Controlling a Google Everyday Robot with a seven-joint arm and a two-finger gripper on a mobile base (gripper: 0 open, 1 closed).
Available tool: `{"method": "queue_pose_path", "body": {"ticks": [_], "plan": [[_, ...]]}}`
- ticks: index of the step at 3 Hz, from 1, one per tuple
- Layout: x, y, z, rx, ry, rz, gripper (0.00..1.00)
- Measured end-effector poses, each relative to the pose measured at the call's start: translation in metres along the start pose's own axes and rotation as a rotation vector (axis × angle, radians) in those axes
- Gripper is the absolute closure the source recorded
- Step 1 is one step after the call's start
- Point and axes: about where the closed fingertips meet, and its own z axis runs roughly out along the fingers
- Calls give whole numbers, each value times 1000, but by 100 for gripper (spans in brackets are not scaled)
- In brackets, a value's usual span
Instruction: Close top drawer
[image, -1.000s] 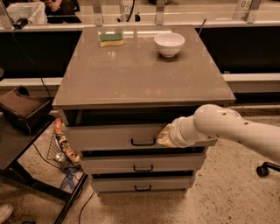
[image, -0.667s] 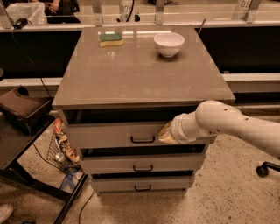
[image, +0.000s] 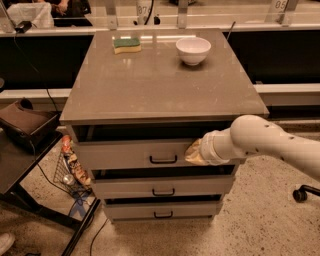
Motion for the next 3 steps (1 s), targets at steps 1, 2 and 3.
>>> {"method": "queue_pose_path", "body": {"ticks": [1,2,3], "plan": [[2,15,-41,-9,-25,-10,100],[21,18,-101,3,-55,0,100],[45,-4,-175,77,-79,51,100]]}}
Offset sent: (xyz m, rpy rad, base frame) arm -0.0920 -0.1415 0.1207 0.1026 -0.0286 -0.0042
